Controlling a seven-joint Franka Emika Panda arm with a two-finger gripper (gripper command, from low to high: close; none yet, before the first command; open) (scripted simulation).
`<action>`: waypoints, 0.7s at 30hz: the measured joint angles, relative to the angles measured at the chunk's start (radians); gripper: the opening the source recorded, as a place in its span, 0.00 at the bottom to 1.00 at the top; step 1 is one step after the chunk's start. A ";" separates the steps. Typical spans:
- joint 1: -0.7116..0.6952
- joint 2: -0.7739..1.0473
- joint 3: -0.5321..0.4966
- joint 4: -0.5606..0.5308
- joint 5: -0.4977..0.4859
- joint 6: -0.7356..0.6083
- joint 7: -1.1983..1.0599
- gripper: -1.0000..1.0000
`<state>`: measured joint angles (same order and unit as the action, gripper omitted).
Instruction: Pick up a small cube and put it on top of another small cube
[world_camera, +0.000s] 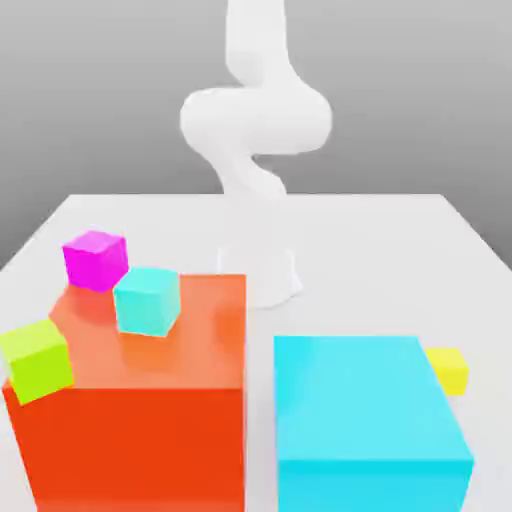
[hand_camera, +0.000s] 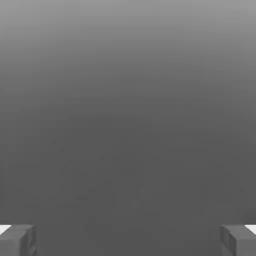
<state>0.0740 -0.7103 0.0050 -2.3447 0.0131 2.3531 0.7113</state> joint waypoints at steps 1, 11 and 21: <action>0.036 0.040 0.001 -0.020 0.003 0.024 -0.037 0.50; 0.302 0.406 0.073 -0.200 0.052 0.239 -0.396 0.50; 0.510 0.771 0.193 -0.376 -0.047 0.455 -0.640 0.50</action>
<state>0.5843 0.0602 0.1982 -2.7204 -0.0340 2.8079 0.0715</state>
